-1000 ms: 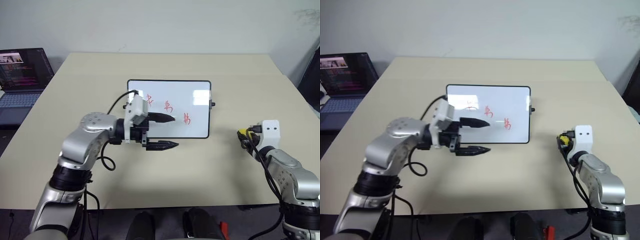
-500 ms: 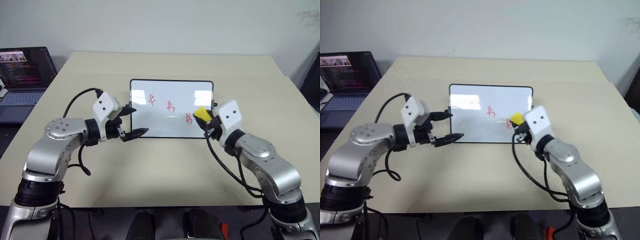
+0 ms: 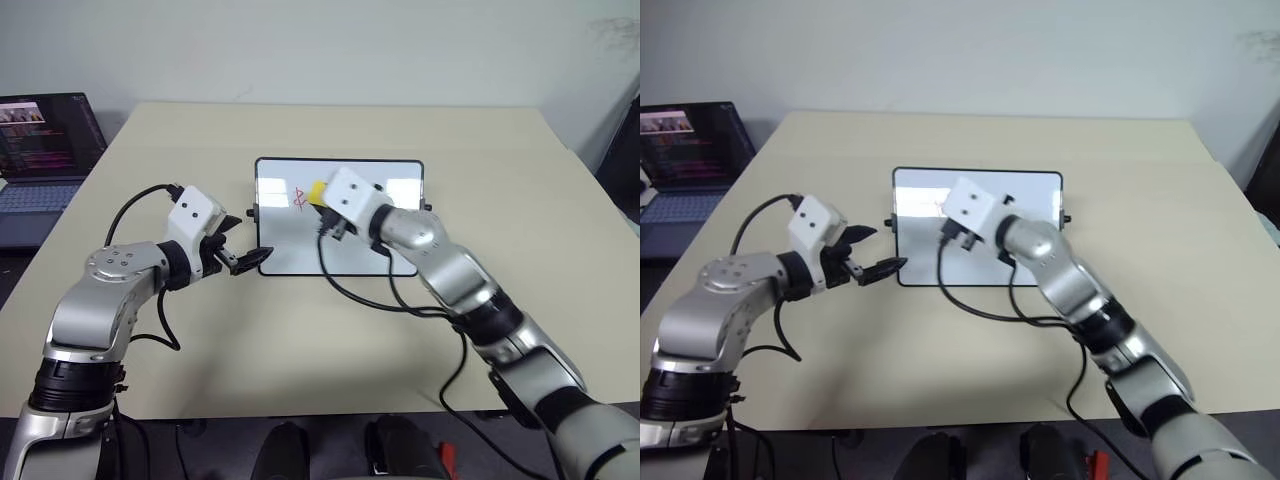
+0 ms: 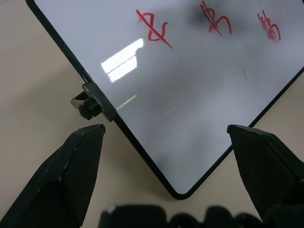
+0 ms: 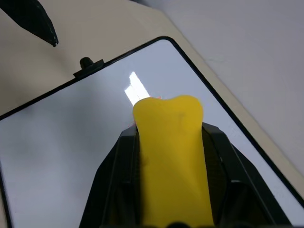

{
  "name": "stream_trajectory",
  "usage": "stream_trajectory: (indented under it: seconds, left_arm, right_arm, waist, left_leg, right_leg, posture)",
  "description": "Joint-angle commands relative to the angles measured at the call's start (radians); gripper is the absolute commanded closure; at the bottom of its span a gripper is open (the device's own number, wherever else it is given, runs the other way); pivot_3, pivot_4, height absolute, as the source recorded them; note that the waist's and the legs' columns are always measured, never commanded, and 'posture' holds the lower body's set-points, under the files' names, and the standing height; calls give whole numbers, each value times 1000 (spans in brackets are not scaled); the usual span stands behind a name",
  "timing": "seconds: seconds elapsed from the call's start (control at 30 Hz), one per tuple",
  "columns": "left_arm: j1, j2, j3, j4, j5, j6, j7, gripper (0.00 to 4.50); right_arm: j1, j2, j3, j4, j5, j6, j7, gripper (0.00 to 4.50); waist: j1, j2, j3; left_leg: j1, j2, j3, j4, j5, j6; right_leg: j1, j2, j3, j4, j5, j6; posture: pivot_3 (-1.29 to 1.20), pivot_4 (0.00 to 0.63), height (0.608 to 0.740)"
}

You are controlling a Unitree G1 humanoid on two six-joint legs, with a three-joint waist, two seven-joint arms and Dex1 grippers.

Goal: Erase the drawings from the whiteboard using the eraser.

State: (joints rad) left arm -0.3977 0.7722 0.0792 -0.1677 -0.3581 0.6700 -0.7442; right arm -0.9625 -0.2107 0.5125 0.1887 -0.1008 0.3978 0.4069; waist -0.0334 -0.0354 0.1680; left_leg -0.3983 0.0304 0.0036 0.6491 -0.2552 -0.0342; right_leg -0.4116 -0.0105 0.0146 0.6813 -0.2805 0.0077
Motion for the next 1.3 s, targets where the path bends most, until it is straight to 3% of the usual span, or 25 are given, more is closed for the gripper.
stream_trajectory:
  seconds: [0.03,0.2,0.43,0.63,0.9,1.17,1.3]
  left_arm:
    - [-23,-4,7,-3,9,-15,8,0]
    - [-35,-12,-9,-2,15,-21,1,0]
    - [-58,-19,-24,7,23,-36,0,0]
    - [-72,-27,-30,15,28,-43,-10,0]
    - [-82,-45,-49,21,32,-48,-23,0]
    - [-85,-52,-50,23,35,-48,-30,0]
    - [-88,-53,-51,28,38,-53,-34,0]
  right_arm:
    - [-109,51,-2,189,-65,-134,-7,3165]
    - [-210,120,-8,436,-120,-260,-13,3165]
    - [-220,129,27,614,-216,-308,41,3165]
    - [-206,105,20,604,-251,-289,107,3166]
    - [-284,117,-20,689,-283,-336,-8,3166]
    - [-191,85,57,657,-339,-317,170,3166]
    - [-190,79,58,635,-363,-311,167,3166]
  waist:
    - [0,0,0]
    - [1,0,0]
    - [1,0,0]
    - [1,0,0]
    - [2,0,0]
    - [1,0,0]
    - [1,0,0]
  left_leg:
    - [0,0,0,0,0,0]
    - [0,0,0,-1,0,0]
    - [0,-1,0,-1,0,0]
    - [2,-1,0,0,0,0]
    - [3,-2,-1,4,0,0]
    - [4,-2,-1,5,0,0]
    - [9,-2,-1,7,0,0]
  right_leg:
    - [0,0,0,0,0,0]
    - [0,-1,0,0,0,0]
    - [0,-3,0,0,0,0]
    - [2,-3,-1,3,0,0]
    - [2,-3,-1,8,0,-1]
    - [3,-3,-1,9,0,-1]
    - [7,-3,-1,12,0,-1]
  posture:
    - [0,150,740]
    - [0,150,740]
    - [0,150,740]
    - [0,150,740]
    - [0,150,740]
    - [0,150,740]
    - [0,150,740]
